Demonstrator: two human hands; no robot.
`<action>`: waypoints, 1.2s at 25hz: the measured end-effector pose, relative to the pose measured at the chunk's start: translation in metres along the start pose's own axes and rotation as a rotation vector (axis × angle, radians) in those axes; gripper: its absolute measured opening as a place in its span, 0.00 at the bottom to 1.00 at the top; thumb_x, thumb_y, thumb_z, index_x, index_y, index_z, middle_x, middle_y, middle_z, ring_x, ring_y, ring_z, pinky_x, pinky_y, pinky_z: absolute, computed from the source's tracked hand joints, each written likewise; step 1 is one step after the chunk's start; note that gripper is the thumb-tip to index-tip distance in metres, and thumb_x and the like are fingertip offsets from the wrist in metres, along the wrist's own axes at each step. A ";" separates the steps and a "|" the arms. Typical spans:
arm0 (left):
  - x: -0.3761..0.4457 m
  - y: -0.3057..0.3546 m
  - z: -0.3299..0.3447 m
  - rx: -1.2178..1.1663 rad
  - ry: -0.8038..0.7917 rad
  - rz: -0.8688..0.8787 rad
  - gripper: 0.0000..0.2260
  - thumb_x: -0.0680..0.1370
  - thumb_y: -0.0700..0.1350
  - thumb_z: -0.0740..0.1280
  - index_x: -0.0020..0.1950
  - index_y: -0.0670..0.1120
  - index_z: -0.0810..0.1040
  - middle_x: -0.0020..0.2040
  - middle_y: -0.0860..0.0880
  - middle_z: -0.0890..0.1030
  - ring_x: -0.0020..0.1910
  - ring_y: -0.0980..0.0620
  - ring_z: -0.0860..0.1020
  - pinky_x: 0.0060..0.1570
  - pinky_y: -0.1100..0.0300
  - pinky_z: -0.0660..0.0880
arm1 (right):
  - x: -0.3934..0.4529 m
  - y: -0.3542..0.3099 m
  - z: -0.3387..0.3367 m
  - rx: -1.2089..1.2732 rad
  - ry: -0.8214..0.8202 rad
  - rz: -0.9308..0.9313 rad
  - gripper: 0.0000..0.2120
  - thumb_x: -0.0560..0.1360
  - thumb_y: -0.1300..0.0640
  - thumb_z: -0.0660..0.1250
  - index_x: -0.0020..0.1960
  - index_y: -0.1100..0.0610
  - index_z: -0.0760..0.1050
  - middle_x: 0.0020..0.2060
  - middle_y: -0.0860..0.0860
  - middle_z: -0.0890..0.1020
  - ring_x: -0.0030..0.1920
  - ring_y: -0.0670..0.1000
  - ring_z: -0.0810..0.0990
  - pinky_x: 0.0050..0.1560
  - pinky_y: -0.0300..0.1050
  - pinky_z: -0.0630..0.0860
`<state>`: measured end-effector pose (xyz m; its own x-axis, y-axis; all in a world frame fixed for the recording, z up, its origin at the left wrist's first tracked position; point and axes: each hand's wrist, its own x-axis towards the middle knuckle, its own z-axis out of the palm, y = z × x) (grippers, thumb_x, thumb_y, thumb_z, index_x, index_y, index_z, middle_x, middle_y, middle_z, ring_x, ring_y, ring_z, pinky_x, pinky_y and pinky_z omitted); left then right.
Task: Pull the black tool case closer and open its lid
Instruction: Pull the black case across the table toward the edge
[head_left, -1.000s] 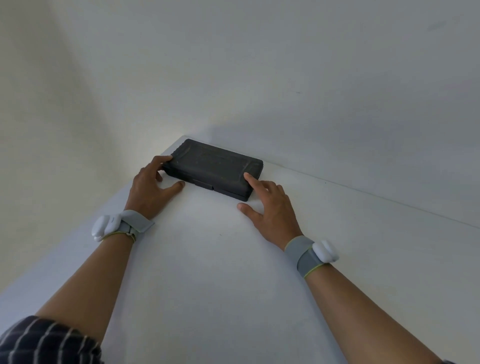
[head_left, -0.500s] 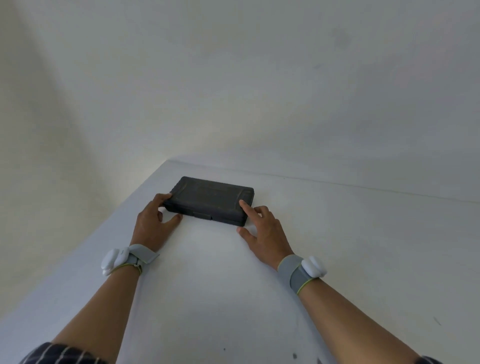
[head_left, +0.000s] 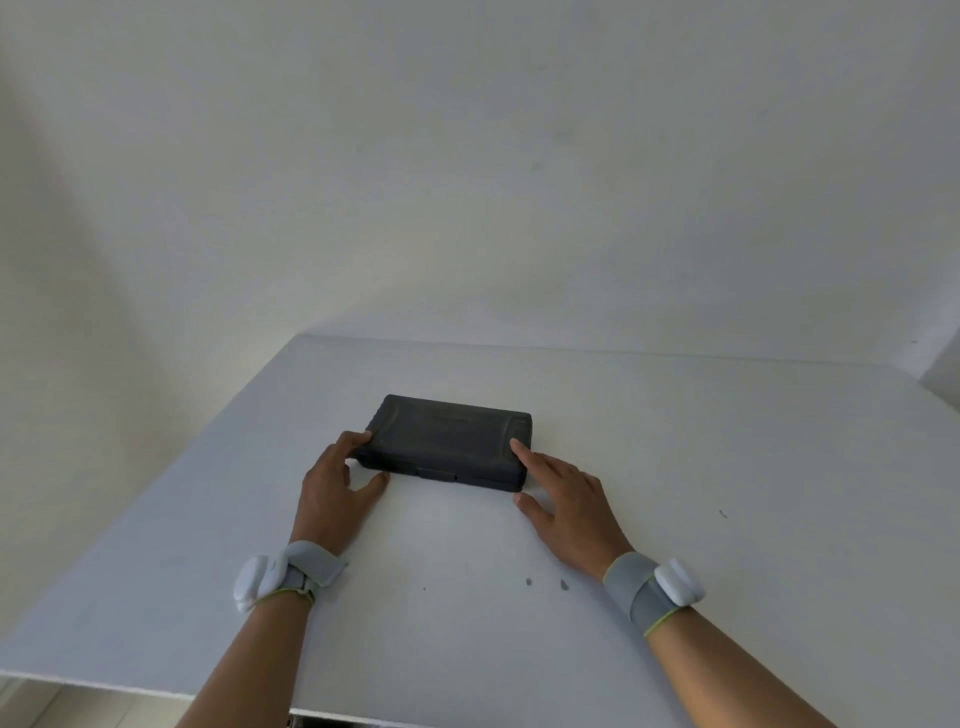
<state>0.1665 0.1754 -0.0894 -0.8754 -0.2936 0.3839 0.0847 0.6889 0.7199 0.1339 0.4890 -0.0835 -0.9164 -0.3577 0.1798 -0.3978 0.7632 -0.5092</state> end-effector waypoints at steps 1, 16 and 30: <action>-0.007 0.005 0.003 -0.012 -0.008 0.007 0.19 0.78 0.42 0.76 0.67 0.51 0.77 0.58 0.50 0.82 0.37 0.61 0.72 0.46 0.63 0.71 | -0.011 0.004 -0.004 0.007 0.005 0.008 0.31 0.86 0.48 0.61 0.85 0.37 0.52 0.79 0.45 0.70 0.78 0.49 0.67 0.80 0.49 0.59; -0.103 0.060 0.017 -0.102 -0.183 0.091 0.20 0.77 0.47 0.76 0.66 0.60 0.75 0.50 0.60 0.78 0.38 0.63 0.74 0.42 0.74 0.72 | -0.143 0.034 -0.046 0.086 0.100 0.131 0.31 0.84 0.48 0.66 0.82 0.36 0.57 0.77 0.44 0.73 0.75 0.48 0.74 0.79 0.52 0.67; -0.137 0.068 0.001 -0.127 -0.279 0.192 0.19 0.76 0.51 0.78 0.62 0.65 0.75 0.51 0.56 0.80 0.46 0.54 0.75 0.45 0.74 0.72 | -0.188 0.033 -0.049 0.262 0.179 0.194 0.32 0.75 0.32 0.67 0.76 0.26 0.61 0.71 0.30 0.70 0.71 0.39 0.71 0.75 0.42 0.68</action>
<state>0.2917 0.2626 -0.0938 -0.9325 0.0380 0.3591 0.3036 0.6209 0.7227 0.2906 0.6078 -0.0929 -0.9762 -0.1027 0.1912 -0.2122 0.6356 -0.7423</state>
